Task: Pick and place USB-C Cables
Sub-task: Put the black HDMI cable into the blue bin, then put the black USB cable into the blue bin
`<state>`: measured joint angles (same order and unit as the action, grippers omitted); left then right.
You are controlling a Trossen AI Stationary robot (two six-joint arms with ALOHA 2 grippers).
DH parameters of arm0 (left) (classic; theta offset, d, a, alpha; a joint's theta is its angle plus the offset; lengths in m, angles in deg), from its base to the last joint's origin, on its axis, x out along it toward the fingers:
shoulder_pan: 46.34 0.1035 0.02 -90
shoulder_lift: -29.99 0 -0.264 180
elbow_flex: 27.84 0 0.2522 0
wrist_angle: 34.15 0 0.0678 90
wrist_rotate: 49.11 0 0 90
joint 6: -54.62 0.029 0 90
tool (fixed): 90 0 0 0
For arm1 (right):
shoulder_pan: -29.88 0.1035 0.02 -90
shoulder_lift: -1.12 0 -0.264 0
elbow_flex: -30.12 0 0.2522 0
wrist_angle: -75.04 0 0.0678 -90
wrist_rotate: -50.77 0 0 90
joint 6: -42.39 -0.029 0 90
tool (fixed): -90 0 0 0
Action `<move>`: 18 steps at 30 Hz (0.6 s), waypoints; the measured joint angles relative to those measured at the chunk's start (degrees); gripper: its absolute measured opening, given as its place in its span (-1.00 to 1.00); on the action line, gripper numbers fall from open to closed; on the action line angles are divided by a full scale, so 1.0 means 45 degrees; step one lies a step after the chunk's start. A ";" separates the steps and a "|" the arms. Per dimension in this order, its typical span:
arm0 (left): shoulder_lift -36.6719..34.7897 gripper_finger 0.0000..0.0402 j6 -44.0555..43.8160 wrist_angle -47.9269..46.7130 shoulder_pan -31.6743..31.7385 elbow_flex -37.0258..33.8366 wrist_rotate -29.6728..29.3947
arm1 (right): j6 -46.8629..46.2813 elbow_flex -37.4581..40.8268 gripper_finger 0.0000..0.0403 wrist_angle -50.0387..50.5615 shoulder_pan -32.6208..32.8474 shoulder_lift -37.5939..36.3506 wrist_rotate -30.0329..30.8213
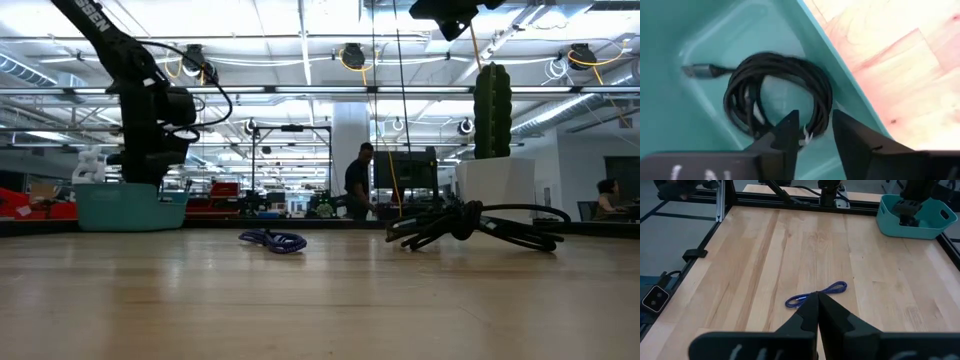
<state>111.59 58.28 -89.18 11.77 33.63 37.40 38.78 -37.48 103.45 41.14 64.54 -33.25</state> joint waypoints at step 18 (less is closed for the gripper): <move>-0.1780 -0.49 -0.1067 -0.7092 -0.3581 0.5429 0.0012 | -0.0335 0.0000 -1.00 -0.0155 -0.0005 0.0000 0.0009</move>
<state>103.58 53.48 -121.10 -4.35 58.06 37.46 37.27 -37.48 102.76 41.12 64.54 -33.21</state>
